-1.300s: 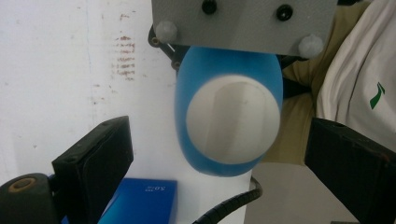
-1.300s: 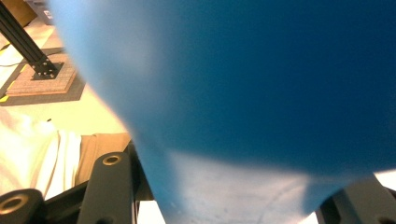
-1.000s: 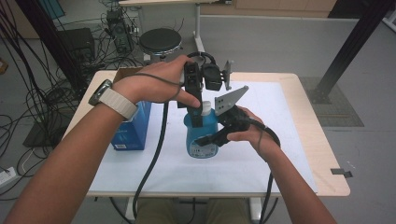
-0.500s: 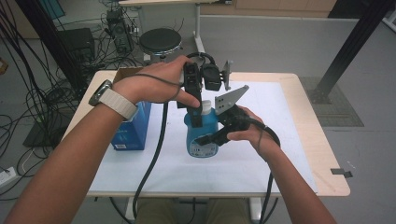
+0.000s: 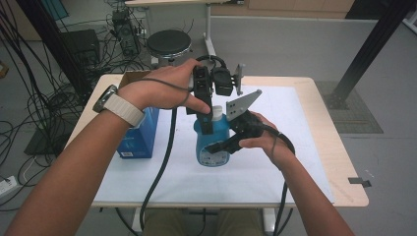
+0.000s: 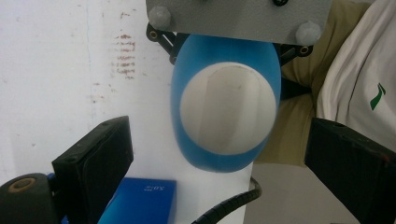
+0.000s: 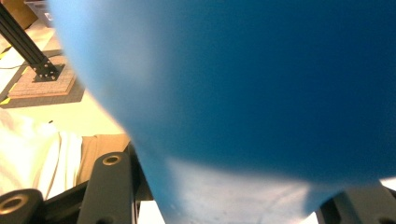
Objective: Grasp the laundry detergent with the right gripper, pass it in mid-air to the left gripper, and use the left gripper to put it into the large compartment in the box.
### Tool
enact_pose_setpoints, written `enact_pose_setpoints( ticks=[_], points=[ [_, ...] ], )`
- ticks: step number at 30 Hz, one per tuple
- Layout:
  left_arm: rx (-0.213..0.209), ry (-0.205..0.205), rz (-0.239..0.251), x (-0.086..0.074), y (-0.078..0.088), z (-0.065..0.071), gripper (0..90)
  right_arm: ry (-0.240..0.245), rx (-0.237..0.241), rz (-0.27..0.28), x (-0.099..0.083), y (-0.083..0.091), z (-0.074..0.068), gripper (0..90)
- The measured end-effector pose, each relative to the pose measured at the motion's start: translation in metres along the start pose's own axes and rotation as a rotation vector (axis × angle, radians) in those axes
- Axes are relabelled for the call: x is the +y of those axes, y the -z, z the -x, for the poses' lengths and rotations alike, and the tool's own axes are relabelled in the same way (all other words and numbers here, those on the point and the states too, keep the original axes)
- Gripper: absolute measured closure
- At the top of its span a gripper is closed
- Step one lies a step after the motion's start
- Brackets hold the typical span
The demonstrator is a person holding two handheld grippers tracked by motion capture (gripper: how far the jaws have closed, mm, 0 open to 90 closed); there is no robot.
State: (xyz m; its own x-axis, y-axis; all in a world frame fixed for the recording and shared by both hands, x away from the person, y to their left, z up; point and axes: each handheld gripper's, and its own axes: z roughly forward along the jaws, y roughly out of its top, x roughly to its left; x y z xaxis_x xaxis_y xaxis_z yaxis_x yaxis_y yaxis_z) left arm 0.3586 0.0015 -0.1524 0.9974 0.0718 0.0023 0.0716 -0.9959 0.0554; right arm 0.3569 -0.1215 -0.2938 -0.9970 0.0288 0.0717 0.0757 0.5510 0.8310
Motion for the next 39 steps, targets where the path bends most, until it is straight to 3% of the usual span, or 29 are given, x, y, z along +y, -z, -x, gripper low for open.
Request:
enact_pose_setpoints(
  ticks=[39],
  points=[
    [0.0, 0.004, 0.012, -0.002, 0.0005, 0.0002, 8.3, -0.007, 0.001, 0.005, -0.0005, 0.001, 0.0005, 43.8]
  ],
)
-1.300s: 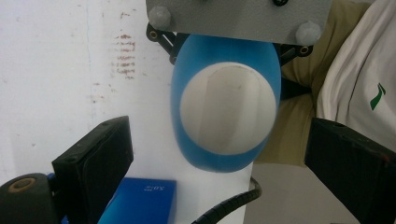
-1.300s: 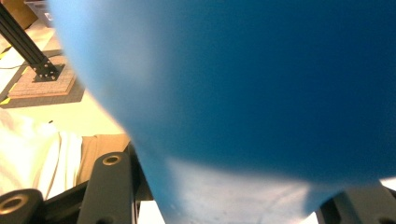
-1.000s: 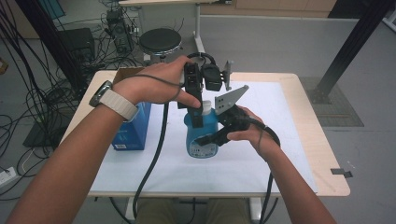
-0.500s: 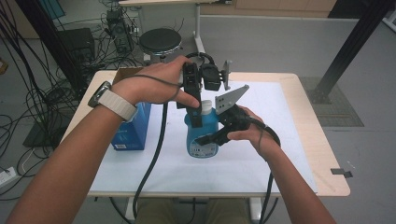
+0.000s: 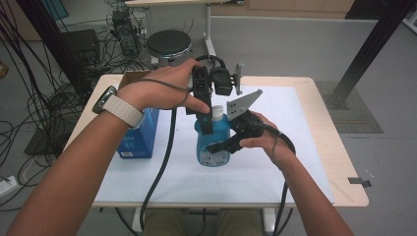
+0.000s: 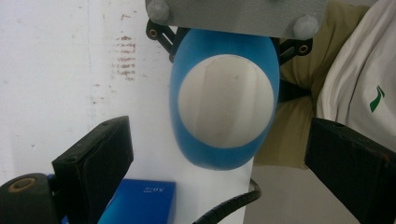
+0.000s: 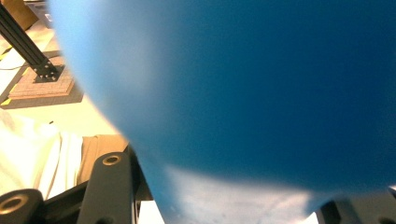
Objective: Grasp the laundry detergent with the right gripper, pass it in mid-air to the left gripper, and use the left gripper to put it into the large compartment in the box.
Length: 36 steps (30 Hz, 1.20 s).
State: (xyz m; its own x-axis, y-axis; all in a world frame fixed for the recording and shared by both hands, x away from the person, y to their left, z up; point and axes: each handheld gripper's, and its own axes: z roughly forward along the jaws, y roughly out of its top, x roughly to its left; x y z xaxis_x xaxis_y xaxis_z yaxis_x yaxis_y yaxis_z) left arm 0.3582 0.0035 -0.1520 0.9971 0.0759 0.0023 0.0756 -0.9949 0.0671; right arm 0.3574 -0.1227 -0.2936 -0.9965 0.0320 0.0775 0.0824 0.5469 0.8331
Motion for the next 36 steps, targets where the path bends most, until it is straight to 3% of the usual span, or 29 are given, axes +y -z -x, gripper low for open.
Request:
enact_pose_setpoints(
  ticks=[36],
  points=[
    [-0.002, 0.002, 0.005, -0.0018, -0.0027, -0.0006, 8.4, 0.006, -0.003, -0.003, 0.0004, -0.0019, 0.0004, 43.8]
  ],
)
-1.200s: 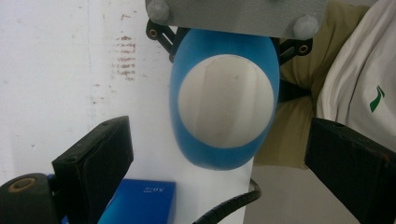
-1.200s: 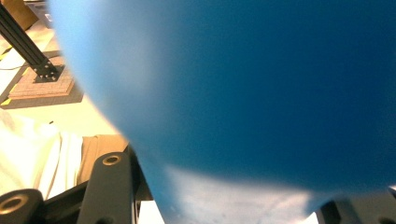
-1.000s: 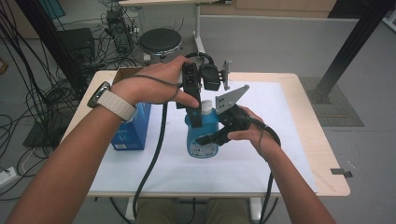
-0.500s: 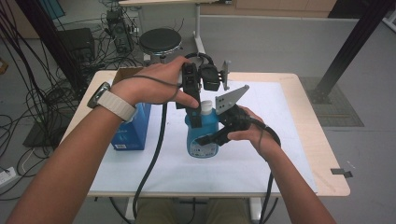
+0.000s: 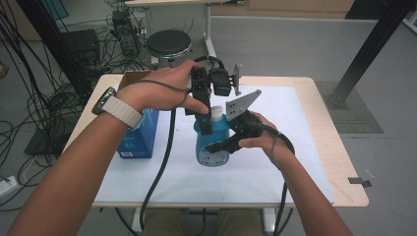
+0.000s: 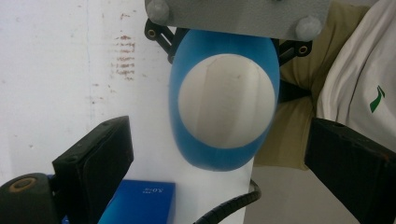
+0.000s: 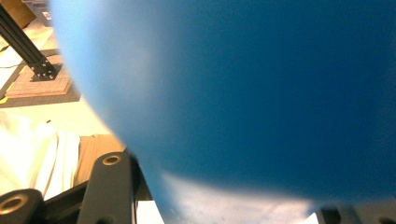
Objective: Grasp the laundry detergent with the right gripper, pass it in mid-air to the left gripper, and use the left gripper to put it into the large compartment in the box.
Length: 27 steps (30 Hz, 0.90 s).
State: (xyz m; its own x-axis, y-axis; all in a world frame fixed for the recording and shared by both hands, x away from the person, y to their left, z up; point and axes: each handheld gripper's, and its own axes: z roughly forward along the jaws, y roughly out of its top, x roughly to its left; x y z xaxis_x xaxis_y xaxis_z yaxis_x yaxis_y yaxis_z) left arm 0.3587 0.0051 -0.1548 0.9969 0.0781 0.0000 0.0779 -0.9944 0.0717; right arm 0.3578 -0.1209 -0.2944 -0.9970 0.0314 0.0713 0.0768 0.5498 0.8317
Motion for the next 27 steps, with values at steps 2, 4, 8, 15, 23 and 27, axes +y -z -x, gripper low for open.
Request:
enact_pose_setpoints(
  ticks=[2, 4, 8, 15, 23, 27],
  points=[
    [0.0, -0.002, -0.001, 0.0001, -0.0004, -0.0002, 8.4, 0.001, 0.001, -0.001, 0.0, -0.0001, 0.0, 43.7],
    [0.002, -0.002, -0.002, 0.0002, -0.0007, -0.0004, 8.4, -0.001, 0.002, 0.0, 0.0, -0.0001, 0.0001, 43.7],
    [0.002, -0.003, 0.002, 0.0004, -0.0008, -0.0001, 8.4, -0.001, 0.002, 0.001, 0.0003, 0.0001, -0.0002, 43.8],
    [0.002, -0.002, 0.009, 0.0012, -0.0016, 0.0005, 8.3, -0.003, 0.004, 0.001, 0.0008, 0.0001, -0.0005, 43.8],
    [0.003, -0.008, 0.007, 0.0023, -0.0032, 0.0004, 8.3, -0.006, 0.006, 0.001, 0.0015, -0.0006, -0.0014, 43.8],
    [0.007, -0.011, 0.008, 0.0039, -0.0044, 0.0, 8.3, -0.004, 0.007, 0.001, 0.0024, -0.0007, -0.0015, 43.8]
  ],
)
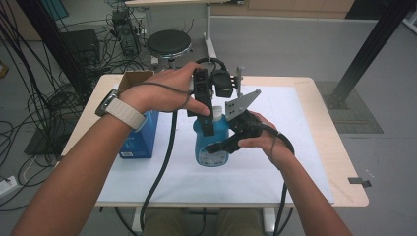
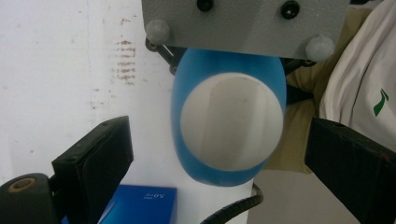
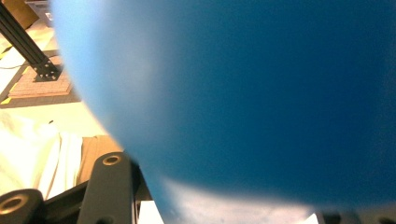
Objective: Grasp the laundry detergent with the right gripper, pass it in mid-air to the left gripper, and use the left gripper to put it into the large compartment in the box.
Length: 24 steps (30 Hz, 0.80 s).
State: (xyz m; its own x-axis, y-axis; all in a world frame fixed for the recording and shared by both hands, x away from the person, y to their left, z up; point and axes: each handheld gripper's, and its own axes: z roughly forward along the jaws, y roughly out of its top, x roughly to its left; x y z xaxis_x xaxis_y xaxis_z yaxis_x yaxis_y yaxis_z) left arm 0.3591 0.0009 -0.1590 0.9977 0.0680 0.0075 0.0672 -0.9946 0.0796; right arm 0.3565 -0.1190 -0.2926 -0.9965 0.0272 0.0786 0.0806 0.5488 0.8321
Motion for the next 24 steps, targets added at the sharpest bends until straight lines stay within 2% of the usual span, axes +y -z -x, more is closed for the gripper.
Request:
enact_pose_setpoints(
  ticks=[13, 21, 24],
  points=[
    [-0.006, -0.01, 0.014, 0.004, -0.006, 0.0, 8.4, 0.002, 0.008, 0.005, 0.005, 0.002, -0.002, 43.8],
    [-0.021, -0.017, 0.002, 0.005, -0.013, 0.0, 9.2, 0.012, 0.006, 0.012, 0.007, 0.003, -0.002, 43.8],
    [-0.024, -0.02, 0.002, 0.005, -0.015, 0.0, 9.8, -0.005, 0.018, 0.016, 0.007, 0.004, -0.004, 43.8]
  ],
)
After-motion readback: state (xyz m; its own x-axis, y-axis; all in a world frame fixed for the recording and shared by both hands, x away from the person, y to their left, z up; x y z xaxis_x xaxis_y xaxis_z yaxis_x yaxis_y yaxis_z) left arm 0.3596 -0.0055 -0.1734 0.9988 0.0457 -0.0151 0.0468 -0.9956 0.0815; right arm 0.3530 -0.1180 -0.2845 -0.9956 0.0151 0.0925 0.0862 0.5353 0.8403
